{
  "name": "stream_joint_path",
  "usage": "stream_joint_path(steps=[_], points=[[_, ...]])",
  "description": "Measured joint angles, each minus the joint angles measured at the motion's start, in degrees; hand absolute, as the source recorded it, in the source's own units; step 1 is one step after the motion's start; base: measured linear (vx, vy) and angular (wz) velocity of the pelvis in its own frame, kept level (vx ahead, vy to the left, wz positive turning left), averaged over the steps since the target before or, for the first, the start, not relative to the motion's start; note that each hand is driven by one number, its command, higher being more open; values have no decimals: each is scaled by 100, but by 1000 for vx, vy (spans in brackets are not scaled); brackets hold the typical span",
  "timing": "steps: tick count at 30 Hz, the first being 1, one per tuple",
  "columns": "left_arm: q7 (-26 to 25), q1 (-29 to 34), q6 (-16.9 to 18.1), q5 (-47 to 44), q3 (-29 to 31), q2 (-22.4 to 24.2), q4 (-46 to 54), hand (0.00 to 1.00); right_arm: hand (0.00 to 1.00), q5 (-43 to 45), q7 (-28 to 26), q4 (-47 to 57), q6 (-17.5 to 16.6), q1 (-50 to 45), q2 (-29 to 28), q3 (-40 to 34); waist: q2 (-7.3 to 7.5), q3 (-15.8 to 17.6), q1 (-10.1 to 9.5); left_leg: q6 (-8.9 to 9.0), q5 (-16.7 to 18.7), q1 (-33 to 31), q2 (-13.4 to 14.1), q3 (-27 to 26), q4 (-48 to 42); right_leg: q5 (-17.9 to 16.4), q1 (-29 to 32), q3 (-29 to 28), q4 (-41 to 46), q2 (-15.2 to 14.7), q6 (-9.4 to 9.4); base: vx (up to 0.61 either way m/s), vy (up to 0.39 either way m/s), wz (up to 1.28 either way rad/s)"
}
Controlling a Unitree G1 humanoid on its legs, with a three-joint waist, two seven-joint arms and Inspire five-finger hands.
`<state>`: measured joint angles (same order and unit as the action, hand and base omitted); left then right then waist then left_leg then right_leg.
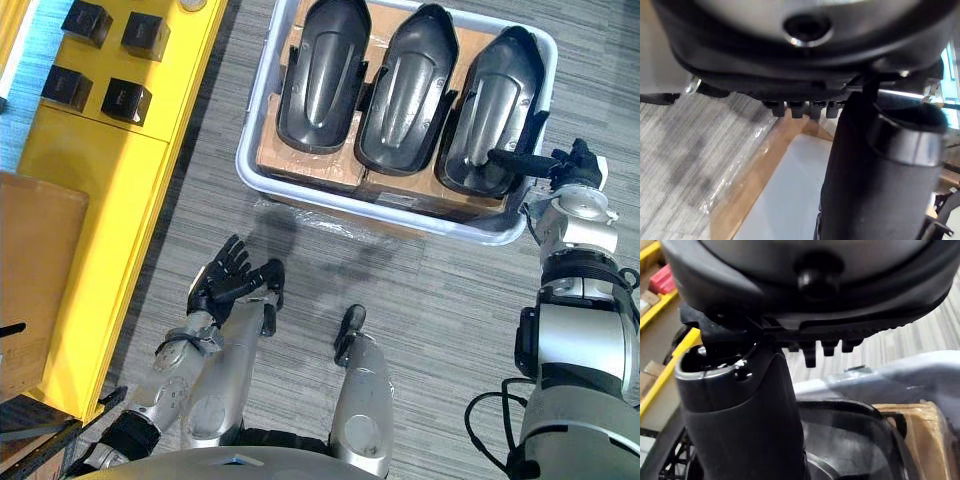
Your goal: Walk over and take three plastic housings, then place them on the shelf
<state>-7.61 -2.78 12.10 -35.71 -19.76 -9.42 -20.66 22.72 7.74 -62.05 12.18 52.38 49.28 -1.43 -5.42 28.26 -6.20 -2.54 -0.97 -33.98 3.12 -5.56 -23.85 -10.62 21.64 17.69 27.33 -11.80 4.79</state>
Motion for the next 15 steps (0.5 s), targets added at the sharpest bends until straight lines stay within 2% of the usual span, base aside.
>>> stream_joint_path(steps=[2,3,9,15], points=[[-206,-23,32,36,35,0,35,100,100,-110,-18,2,41,8,-1,82,-1,0,-9,10,6,-36,-7,19,-12,-64,48,32,105,-30,-18,-23,-48,11],[-358,-40,62,44,59,1,103,100,0,-233,-8,5,112,8,-1,97,-1,-1,-2,62,39,-95,-10,58,-62,-129,87,90,204,-52,-32,-26,-42,15],[-814,-240,67,360,180,7,108,100,0,-456,259,-2,217,-24,1,-89,0,-1,18,79,32,-154,-6,69,-114,-247,152,163,431,-112,-79,-26,-39,11],[-798,-394,60,473,271,5,121,100,0,-677,331,-2,313,-265,0,-483,5,-3,17,83,20,-149,48,23,-110,-257,150,201,449,-104,-97,1,-11,0]])
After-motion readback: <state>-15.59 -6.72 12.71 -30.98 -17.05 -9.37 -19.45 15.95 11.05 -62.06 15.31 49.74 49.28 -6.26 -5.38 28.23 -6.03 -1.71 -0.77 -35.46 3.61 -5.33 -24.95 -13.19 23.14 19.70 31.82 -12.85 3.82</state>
